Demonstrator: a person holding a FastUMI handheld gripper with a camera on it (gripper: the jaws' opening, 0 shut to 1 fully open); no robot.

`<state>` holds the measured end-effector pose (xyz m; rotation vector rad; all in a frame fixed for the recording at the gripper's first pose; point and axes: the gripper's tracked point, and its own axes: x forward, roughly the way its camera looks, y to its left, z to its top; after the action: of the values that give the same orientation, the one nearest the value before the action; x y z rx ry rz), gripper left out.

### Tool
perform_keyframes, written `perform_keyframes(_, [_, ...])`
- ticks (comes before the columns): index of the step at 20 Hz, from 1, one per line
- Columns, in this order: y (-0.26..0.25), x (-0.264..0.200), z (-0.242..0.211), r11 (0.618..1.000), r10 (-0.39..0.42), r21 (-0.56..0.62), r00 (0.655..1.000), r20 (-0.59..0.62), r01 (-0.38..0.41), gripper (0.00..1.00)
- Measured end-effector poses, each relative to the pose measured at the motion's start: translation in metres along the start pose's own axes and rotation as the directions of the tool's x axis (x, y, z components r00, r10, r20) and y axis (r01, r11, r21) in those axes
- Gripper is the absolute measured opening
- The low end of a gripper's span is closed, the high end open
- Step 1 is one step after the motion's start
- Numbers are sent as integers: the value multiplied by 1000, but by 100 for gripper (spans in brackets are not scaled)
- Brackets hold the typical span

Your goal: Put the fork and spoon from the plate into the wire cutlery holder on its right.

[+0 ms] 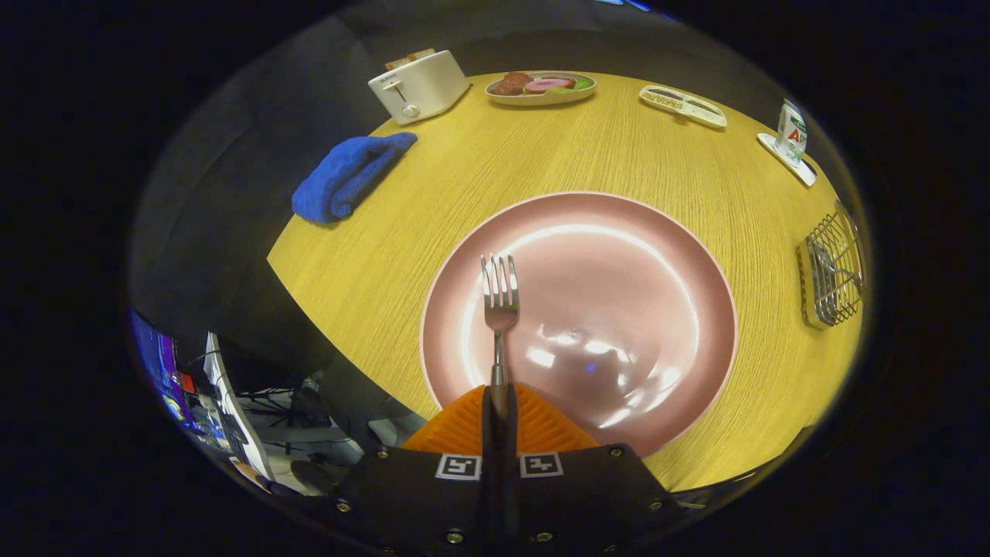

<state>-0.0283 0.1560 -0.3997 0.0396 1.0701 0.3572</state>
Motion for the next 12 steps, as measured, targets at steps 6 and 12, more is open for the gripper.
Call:
perform_keyframes(6, [1,-10,21,996,39,80,997,66,-44,4])
perform_keyframes(12, [-9,-27,37,989,47,131,990,132,-64,4])
